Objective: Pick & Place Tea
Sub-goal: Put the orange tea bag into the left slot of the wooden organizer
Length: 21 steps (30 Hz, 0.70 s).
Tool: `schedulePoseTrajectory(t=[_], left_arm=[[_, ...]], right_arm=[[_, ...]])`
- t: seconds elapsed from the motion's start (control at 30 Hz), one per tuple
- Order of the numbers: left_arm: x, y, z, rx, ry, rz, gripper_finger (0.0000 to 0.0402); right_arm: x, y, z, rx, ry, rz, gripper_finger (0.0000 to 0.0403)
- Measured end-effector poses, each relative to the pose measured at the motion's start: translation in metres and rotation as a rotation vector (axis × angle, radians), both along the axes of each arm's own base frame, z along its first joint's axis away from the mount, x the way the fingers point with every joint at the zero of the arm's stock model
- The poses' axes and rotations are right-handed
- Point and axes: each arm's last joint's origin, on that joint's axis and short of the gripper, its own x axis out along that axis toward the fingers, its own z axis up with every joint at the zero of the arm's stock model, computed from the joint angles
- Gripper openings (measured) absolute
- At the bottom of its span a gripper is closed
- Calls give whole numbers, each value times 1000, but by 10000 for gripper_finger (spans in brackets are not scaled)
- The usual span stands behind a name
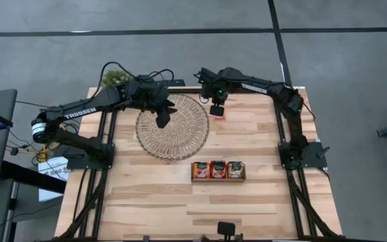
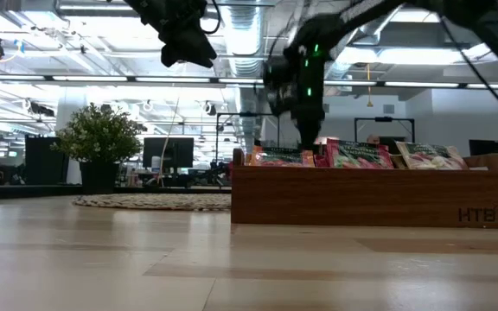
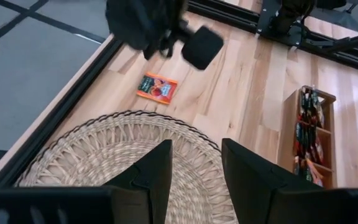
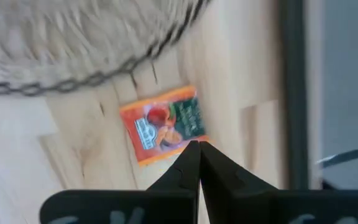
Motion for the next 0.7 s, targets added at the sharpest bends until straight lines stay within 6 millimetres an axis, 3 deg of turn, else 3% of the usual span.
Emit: schedulePoseTrajectory(t=[0.13,0.27,0.43,0.7], left_arm=[[1,-3,0,-9,-2,-5,131],[2,-6,0,-11,-3,-15,131],[3,-8,0,-5,0,-28,131],[3,-8,0,15,6,-40,131]], right_arm=[[-1,12,30,-58,-106,27,0],[0,8,34,-1,-207,44,4],[0,-10,1,110,-143,35,43],[-5,-43,-57,187,-25,-7,167]])
